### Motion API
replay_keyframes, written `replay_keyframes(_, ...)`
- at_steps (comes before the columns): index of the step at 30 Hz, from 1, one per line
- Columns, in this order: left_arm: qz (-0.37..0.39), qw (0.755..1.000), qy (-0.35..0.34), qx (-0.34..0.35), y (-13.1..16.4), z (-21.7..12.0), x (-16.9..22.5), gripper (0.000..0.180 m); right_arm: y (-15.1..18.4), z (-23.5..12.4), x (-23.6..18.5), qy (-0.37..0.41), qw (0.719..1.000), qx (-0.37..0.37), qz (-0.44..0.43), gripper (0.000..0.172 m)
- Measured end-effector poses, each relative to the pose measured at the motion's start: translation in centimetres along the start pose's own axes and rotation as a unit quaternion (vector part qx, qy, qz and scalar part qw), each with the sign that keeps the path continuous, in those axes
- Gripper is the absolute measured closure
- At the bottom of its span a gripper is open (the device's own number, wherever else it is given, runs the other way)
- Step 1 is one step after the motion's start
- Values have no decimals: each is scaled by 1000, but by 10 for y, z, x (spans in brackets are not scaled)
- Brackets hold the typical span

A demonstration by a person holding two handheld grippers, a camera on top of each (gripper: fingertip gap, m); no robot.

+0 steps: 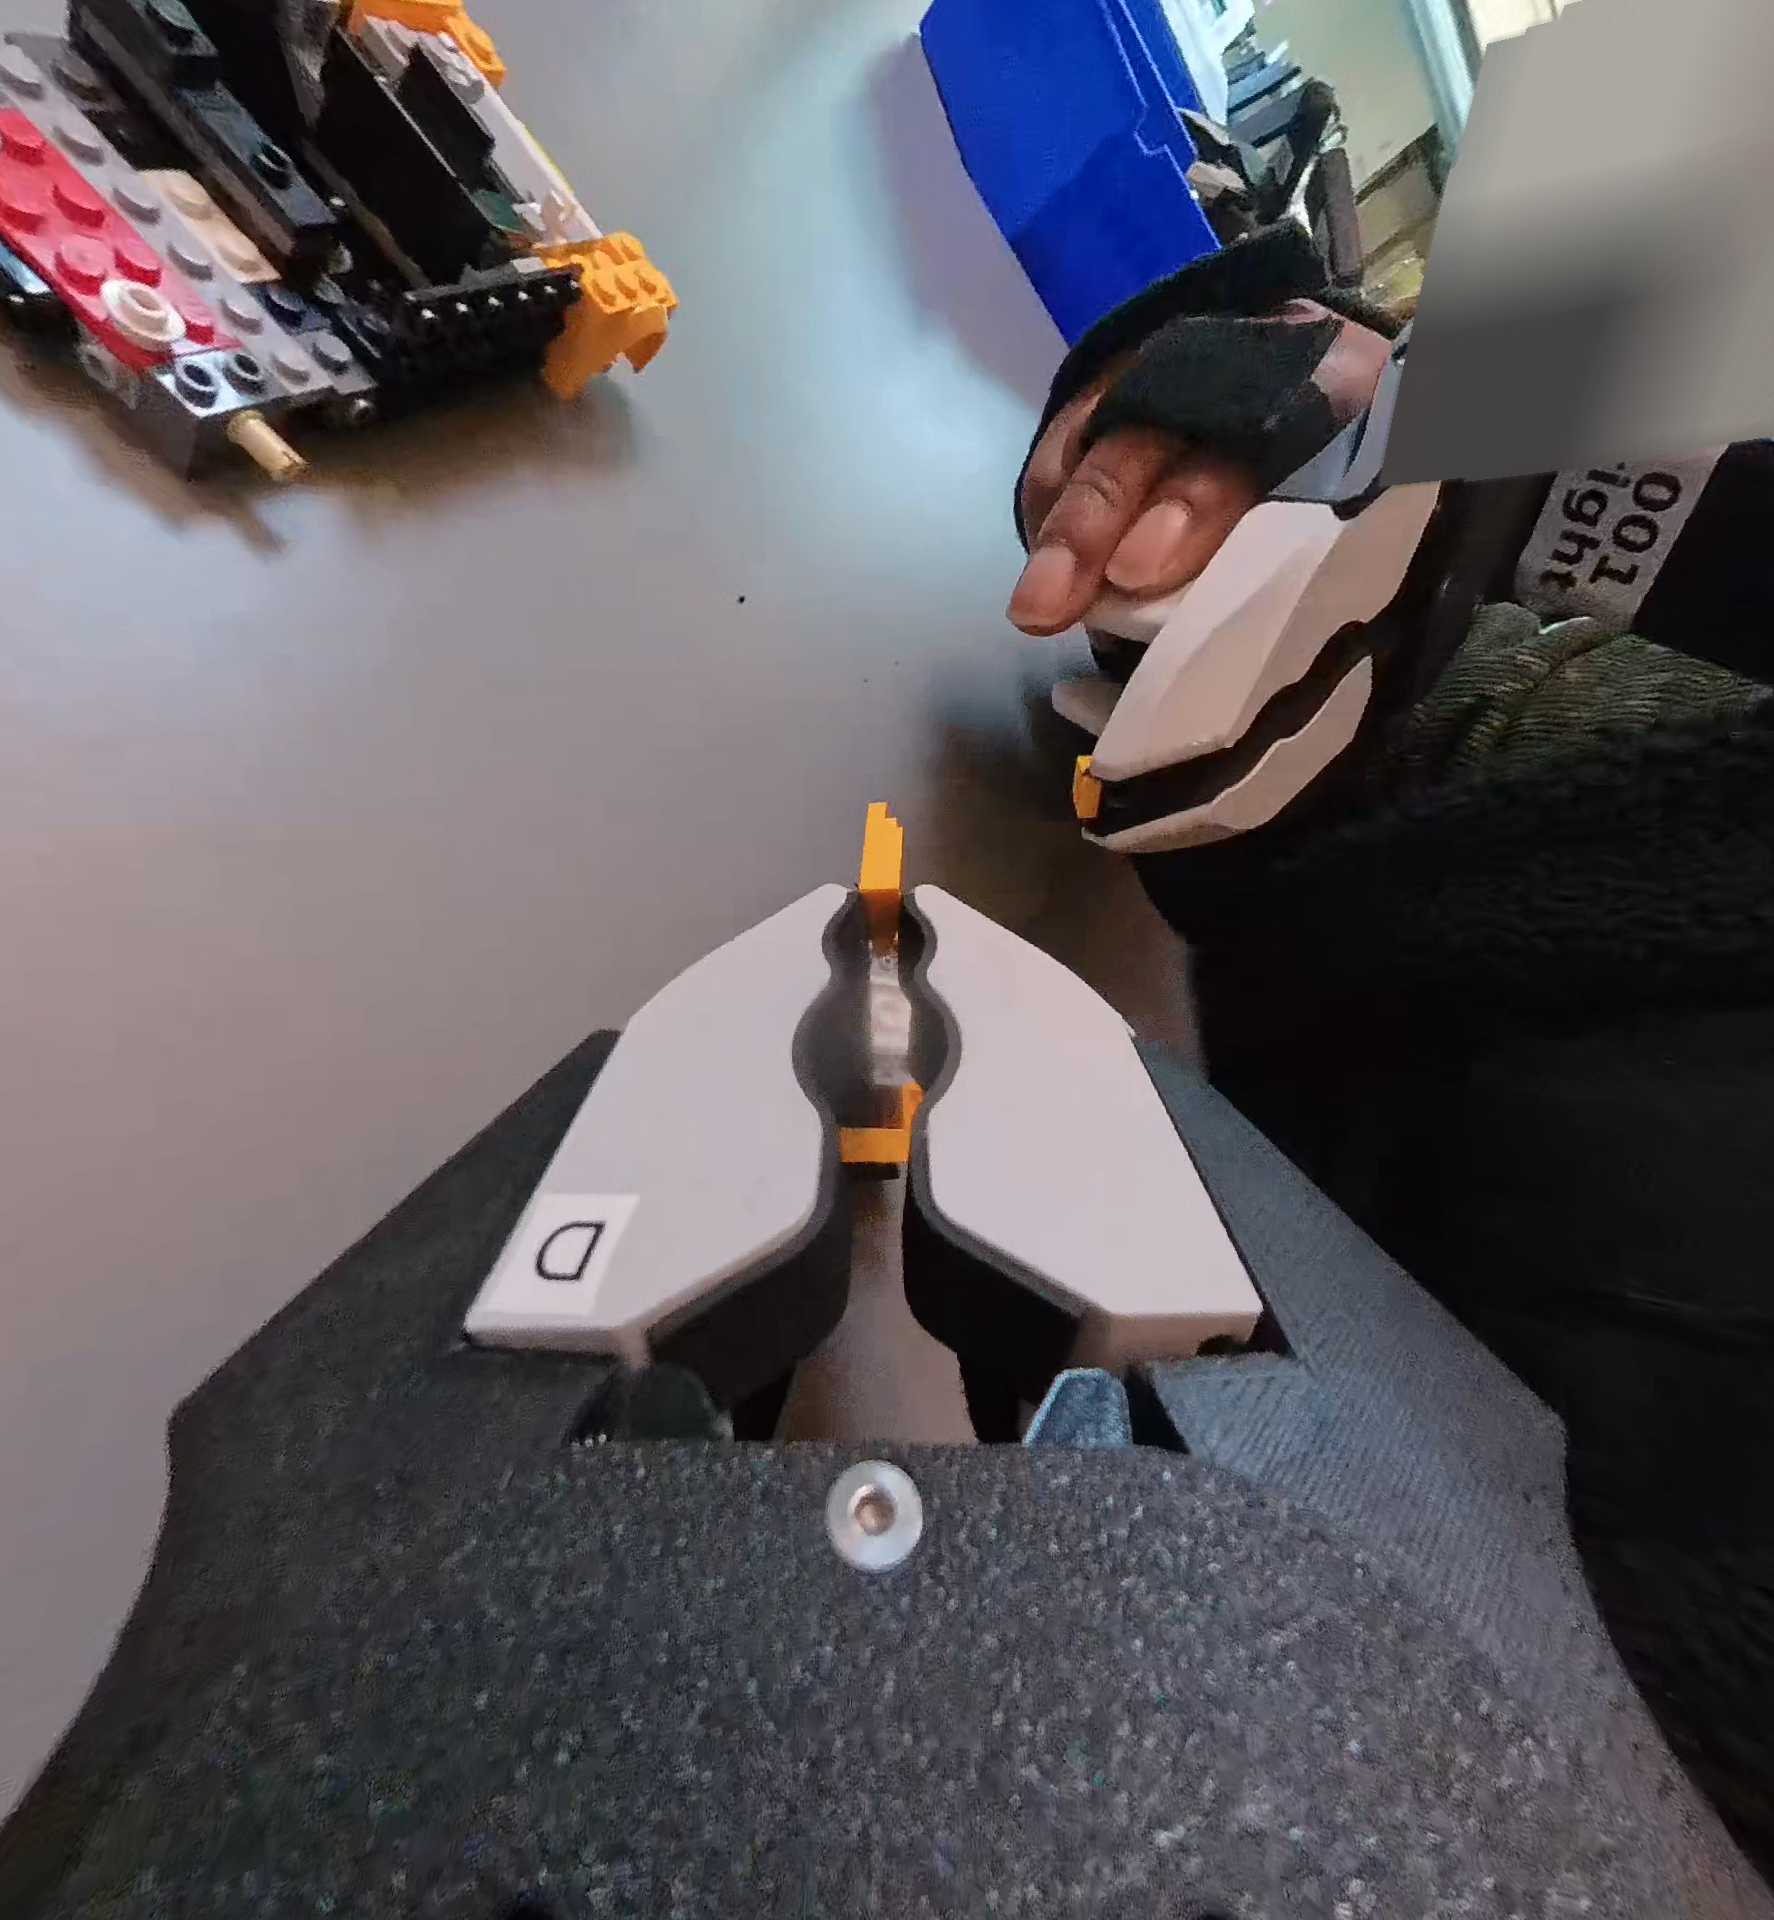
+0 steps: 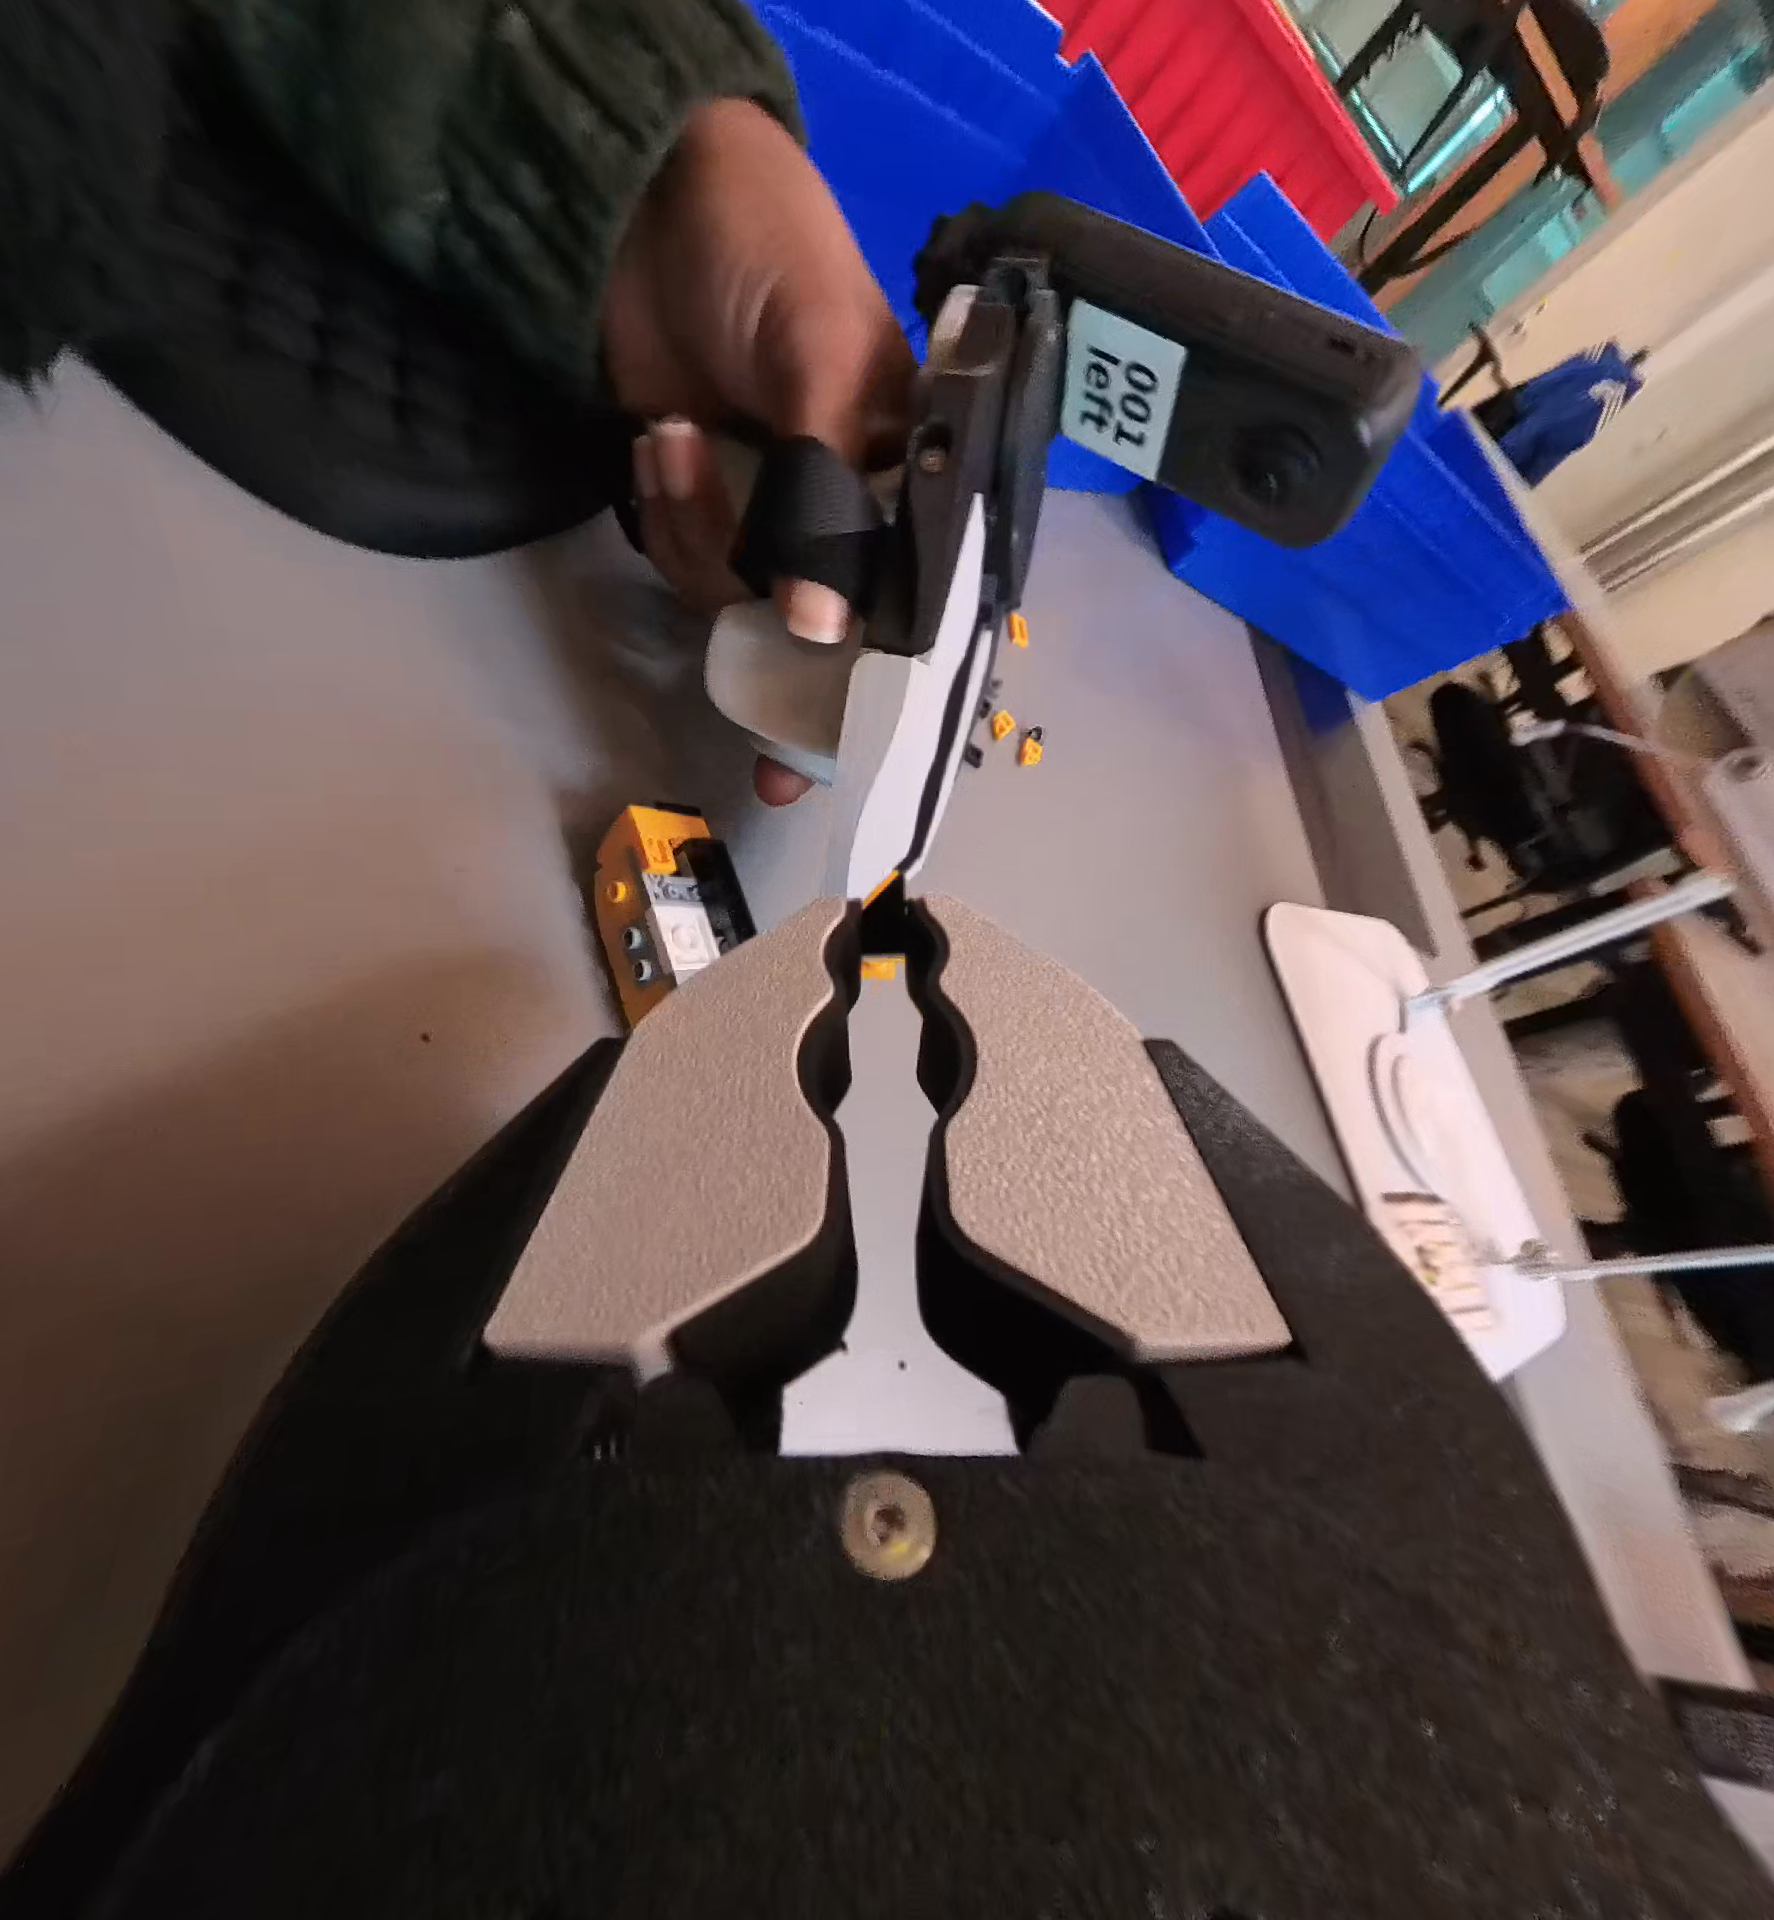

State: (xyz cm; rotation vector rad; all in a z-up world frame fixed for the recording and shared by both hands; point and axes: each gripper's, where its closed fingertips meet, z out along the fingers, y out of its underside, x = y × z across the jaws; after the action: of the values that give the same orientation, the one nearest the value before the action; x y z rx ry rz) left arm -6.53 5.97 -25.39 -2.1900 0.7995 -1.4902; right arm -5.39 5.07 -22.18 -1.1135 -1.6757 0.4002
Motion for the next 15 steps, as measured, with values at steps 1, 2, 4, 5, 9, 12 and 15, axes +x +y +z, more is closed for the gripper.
replay_keyframes(1,2,1000,-11,1,0,0,-4,175,2,1,1,-2,1000,3,17,164)
replay_keyframes(2,4,1000,-15,-1,0,0,-6,175,3,1,1,-4,1000,2,27,164)
replay_keyframes(4,2,1000,-13,-5,2,0,-6,175,7,3,0,-11,999,2,49,164)
replay_keyframes(5,0,1000,-14,-9,4,1,-8,175,9,4,0,-17,998,0,61,164)
replay_keyframes(9,16,999,-37,-24,8,6,-15,157,17,7,-2,-27,996,-12,88,164)
replay_keyframes(12,71,995,-75,1,-2,0,-19,142,18,8,-2,-27,995,-12,98,164)
replay_keyframes(15,97,995,-7,38,-13,-2,13,151,16,8,1,-19,995,-9,97,164)
